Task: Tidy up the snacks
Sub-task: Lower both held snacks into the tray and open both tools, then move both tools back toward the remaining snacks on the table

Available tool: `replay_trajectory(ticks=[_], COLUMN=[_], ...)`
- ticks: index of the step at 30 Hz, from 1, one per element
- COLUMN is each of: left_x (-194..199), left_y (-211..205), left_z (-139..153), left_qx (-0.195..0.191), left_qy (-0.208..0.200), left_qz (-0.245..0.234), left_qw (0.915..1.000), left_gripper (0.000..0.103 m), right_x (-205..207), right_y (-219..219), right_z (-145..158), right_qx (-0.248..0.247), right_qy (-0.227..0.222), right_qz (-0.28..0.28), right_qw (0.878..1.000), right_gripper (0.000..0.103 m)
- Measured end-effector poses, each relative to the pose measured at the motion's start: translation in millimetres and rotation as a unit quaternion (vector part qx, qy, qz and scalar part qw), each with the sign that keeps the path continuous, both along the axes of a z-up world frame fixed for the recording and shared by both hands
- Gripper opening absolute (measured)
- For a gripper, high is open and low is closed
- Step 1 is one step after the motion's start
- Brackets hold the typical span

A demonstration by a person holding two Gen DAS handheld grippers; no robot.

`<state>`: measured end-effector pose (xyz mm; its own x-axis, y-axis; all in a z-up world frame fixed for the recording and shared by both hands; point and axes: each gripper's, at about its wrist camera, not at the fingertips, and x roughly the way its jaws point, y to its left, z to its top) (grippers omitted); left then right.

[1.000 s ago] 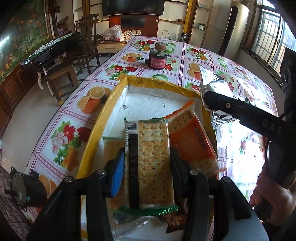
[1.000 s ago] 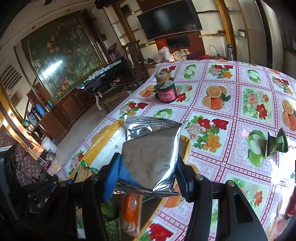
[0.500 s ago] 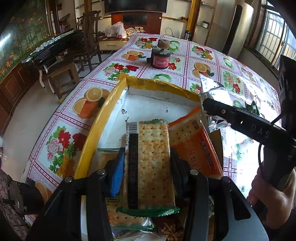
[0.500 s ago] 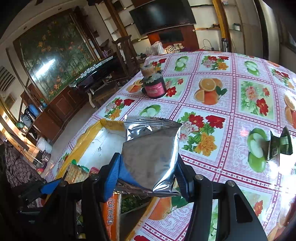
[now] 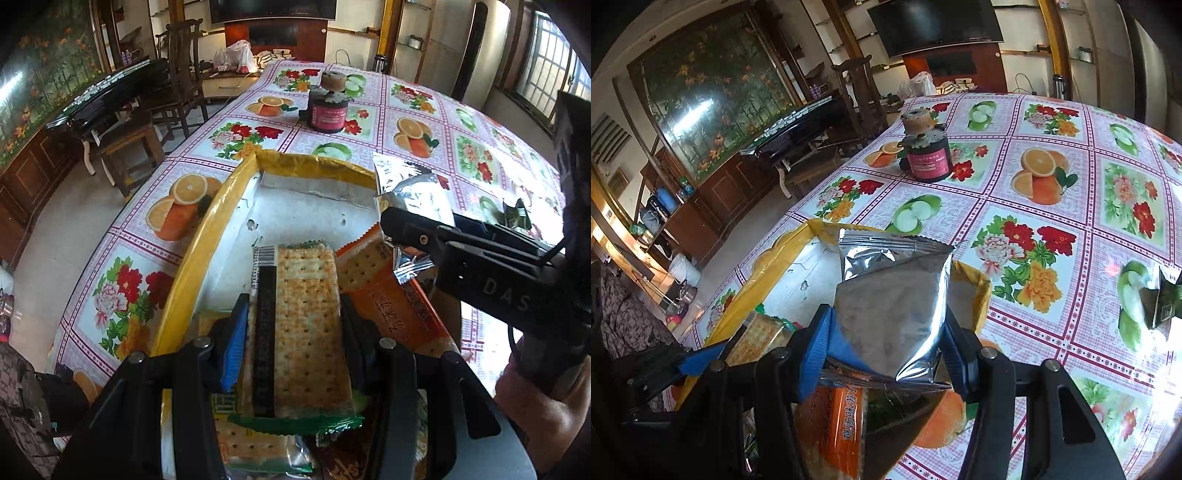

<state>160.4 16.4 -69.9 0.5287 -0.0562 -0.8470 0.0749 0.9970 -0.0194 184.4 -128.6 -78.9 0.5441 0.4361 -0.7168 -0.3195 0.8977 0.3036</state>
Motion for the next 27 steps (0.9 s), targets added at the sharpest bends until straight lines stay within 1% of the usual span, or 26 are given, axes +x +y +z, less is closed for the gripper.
replay_trajectory(ticks=[15, 22, 23, 25, 27], left_x=[9, 11, 11, 12, 12], left_y=[0, -1, -2, -1, 1], left_z=[-5, -7, -7, -9, -9], left_qx=[0.002, 0.005, 0.005, 0.005, 0.002], left_qy=[0.015, 0.023, 0.024, 0.03, 0.032], left_qz=[0.004, 0.004, 0.004, 0.007, 0.01], left_qw=[0.9999, 0.9997, 0.9997, 0.9995, 0.9994], left_gripper=[0.049, 0.049, 0.051, 0.057, 0.066], right_x=[5, 6, 6, 5, 4], right_y=[2, 2, 2, 0, -1], right_z=[-5, -6, -6, -6, -4], right_qx=[0.0, 0.005, 0.004, 0.005, 0.005], right_qy=[0.01, 0.012, 0.011, 0.012, 0.011], right_qz=[0.005, 0.003, 0.002, 0.0, -0.002], right_qw=[1.0, 1.0, 1.0, 1.0, 1.0], right_gripper=[0.056, 0.058, 0.059, 0.06, 0.06])
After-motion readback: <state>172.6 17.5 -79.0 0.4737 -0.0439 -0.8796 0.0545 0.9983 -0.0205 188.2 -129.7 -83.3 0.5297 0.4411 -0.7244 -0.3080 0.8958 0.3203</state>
